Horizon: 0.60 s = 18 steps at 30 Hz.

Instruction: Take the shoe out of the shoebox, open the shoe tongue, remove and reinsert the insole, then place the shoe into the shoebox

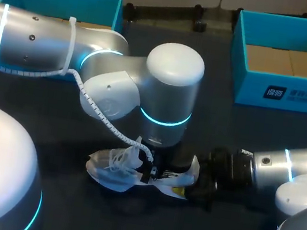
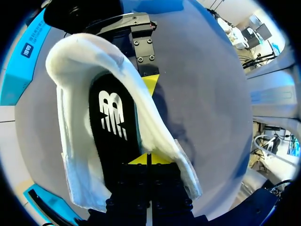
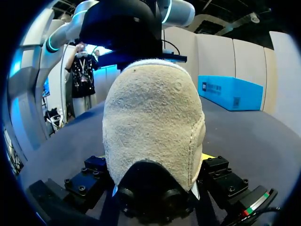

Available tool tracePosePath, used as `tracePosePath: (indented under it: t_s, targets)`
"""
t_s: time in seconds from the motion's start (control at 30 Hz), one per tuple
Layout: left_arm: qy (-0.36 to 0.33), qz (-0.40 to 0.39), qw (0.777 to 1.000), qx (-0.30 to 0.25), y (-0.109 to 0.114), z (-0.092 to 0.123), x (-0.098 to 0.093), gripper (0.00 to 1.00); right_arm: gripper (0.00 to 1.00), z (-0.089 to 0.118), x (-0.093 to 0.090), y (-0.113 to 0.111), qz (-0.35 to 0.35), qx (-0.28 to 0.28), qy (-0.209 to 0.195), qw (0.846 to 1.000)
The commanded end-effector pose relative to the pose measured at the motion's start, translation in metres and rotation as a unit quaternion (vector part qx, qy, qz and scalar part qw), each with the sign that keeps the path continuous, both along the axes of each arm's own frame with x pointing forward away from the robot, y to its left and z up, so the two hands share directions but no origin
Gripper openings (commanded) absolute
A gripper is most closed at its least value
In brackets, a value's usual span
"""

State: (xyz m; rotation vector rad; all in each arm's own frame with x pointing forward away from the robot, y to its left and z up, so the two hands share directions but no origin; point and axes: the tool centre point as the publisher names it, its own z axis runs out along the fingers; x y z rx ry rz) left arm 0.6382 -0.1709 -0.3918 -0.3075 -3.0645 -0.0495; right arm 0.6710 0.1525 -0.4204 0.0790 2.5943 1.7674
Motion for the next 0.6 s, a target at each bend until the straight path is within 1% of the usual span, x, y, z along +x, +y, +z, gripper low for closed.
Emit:
tracePosePath:
  t_s: [0.03,0.23,0.47,0.6]
  targets:
    - [0.002,-0.002,1.000,-0.001,0.000,-0.004,0.003,0.00,0.00,0.000,0.000,0.000,-0.001,-0.002,0.000,1.000]
    - [0.013,-0.015,1.000,-0.014,-0.001,-0.004,0.006,0.00,0.00,0.000,0.000,0.000,-0.001,-0.002,0.000,1.000]
    - [0.005,-0.024,0.999,-0.023,-0.010,-0.007,-0.002,0.00,0.00,0.000,0.000,0.000,-0.001,-0.002,0.000,1.000]
    - [0.015,-0.021,0.999,-0.028,-0.012,-0.012,0.001,0.00,0.00,0.000,0.000,0.000,-0.001,-0.002,0.000,1.000]
